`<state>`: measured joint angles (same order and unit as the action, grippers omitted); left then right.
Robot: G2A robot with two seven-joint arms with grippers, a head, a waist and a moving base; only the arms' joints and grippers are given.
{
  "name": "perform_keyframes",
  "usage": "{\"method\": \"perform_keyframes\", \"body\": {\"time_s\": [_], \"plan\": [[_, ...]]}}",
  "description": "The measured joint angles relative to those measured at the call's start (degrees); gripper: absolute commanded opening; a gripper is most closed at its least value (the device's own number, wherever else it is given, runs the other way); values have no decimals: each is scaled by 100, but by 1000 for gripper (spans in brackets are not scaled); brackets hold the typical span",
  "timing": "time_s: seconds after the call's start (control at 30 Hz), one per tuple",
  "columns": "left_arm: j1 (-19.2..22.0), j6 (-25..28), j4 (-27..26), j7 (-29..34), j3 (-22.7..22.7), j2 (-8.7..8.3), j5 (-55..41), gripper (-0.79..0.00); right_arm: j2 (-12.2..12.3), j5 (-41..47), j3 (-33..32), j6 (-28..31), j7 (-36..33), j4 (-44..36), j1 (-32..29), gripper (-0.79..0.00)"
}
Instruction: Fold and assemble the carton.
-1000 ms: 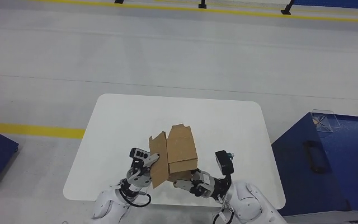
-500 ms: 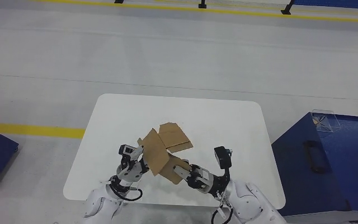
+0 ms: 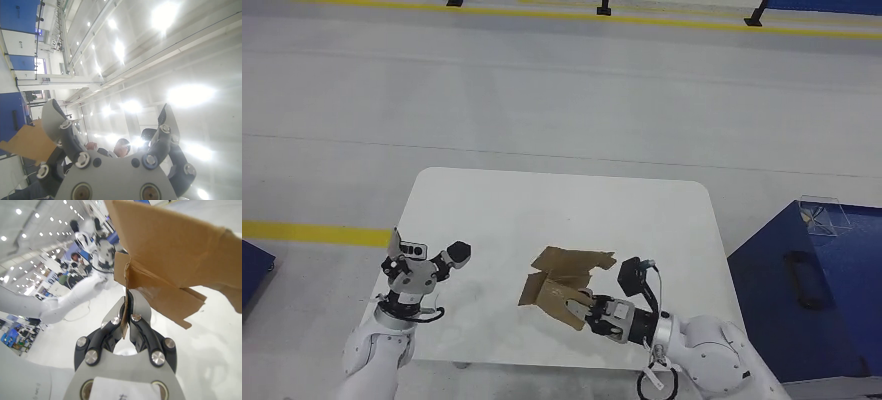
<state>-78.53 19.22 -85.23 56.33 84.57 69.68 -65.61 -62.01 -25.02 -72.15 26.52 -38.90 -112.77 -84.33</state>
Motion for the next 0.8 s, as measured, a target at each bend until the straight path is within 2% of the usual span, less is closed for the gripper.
{"method": "perform_keyframes", "body": {"time_s": [0.2, 0.43, 0.67, 0.8], "plan": [[-82, -224, -502, 202, -120, -1, 293, 0, 79, -628, -3, 18, -642, -447, -170, -785], [-87, -462, -807, 418, -423, 1, 901, 0, 171, -536, -216, 200, -1002, -852, -430, -785], [97, -902, -622, 998, -839, -41, 1955, 0, 241, -334, -360, 434, -1110, -988, -600, -785], [287, -1001, -348, 1034, -999, -46, 2332, 0, 270, -297, -402, 471, -1088, -1008, -642, -785]]}}
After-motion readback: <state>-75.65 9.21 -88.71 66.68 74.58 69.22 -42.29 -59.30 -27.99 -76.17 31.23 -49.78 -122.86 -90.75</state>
